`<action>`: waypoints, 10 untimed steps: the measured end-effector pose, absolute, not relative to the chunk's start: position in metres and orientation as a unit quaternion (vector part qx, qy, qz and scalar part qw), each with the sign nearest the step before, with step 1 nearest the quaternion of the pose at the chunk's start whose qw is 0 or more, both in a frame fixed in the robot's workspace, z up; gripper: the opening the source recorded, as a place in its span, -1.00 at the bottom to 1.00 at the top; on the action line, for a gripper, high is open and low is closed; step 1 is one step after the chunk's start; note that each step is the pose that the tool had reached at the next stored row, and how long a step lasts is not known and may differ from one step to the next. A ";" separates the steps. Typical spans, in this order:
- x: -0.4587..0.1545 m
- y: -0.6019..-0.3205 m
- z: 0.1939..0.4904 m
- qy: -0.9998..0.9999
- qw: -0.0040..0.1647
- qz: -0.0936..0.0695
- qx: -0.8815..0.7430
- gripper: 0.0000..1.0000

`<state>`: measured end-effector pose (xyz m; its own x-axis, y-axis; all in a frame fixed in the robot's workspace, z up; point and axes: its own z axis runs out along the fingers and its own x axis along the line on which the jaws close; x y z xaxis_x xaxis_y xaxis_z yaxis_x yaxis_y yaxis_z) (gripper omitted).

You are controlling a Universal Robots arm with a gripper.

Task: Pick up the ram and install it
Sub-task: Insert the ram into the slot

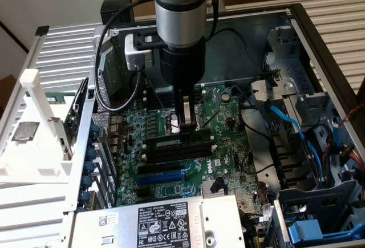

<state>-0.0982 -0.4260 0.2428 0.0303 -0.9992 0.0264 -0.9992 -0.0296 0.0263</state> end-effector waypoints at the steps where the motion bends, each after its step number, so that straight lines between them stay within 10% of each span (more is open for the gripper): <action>1: -0.098 -0.426 0.242 -0.696 0.019 0.000 0.717 -0.73; 10: -0.099 -0.426 0.238 -0.696 0.020 0.001 0.717 -0.73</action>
